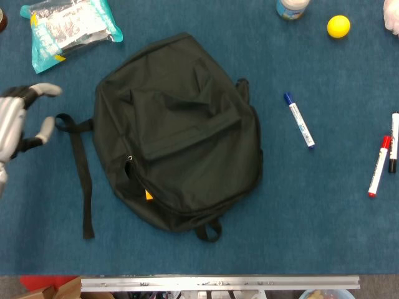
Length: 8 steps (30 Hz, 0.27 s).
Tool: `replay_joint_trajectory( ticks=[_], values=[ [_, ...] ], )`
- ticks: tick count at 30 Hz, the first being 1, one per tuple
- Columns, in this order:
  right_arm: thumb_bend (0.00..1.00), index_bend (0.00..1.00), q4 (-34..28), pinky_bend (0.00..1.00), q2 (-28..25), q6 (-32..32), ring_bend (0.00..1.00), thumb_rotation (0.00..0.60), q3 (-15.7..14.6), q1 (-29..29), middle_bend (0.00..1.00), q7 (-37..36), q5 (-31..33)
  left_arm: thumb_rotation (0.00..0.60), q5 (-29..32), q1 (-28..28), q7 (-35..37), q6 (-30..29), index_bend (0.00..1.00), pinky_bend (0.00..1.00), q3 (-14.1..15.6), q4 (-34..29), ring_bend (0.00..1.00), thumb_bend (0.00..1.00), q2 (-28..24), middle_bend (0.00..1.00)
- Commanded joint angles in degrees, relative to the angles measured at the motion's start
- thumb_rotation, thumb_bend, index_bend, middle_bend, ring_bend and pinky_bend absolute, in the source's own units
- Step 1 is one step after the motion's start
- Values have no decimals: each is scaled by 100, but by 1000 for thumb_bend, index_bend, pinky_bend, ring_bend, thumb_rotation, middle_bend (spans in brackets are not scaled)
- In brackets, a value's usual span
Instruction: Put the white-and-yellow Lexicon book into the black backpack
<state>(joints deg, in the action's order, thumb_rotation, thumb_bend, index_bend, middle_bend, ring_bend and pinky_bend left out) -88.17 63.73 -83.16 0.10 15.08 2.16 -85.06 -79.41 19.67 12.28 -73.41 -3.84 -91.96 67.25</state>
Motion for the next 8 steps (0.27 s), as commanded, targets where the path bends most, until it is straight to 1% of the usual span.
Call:
replay_joint_trajectory(
  ticks=[1, 4, 8],
  values=[
    [294, 403, -40, 429, -35, -168, 298, 600, -46, -219, 436, 11, 52, 600, 79, -321, -88, -361, 313, 279, 75, 99, 301, 407, 74, 356],
    [325, 430, -89, 437, -52, -343, 321, 600, -85, -452, 456, 220, 129, 600, 66, -601, -161, -746, 321, 279, 116, 145, 301, 406, 112, 357],
    [330, 466, -243, 437, -120, -489, 339, 600, -107, -710, 473, 345, 264, 600, -17, -947, -361, -1198, 339, 279, 220, 214, 301, 407, 171, 364]
  ],
)
